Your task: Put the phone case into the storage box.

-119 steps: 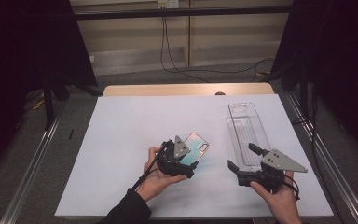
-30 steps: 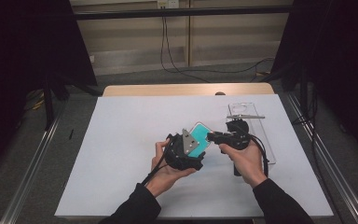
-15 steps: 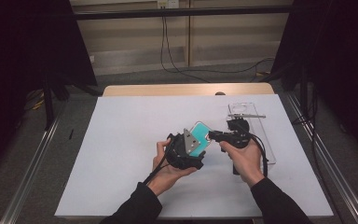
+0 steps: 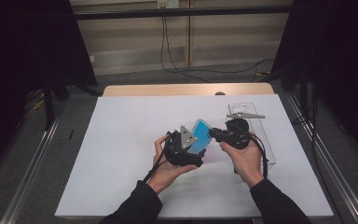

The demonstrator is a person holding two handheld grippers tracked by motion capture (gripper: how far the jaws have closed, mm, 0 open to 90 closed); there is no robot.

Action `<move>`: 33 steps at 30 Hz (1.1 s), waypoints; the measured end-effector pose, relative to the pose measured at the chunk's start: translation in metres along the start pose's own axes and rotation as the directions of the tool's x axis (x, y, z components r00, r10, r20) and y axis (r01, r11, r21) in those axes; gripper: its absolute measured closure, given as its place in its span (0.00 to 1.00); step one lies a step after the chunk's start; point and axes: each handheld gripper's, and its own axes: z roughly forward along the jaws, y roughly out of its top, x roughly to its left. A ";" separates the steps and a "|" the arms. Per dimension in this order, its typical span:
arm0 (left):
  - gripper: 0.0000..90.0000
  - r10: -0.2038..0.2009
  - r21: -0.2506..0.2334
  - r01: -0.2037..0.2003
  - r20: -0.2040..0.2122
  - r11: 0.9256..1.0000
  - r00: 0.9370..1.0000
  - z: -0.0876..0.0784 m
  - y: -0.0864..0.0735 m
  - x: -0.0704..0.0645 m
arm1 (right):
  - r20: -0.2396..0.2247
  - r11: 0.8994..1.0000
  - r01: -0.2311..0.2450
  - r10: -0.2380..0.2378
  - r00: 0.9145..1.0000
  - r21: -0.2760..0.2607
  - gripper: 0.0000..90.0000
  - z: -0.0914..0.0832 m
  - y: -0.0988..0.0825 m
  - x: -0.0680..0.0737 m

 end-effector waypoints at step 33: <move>0.03 -0.105 -0.123 0.099 -0.042 0.988 0.994 -0.056 -0.045 0.046 | -0.054 0.986 0.080 -0.089 0.995 -0.146 0.90 -0.037 0.019 -0.027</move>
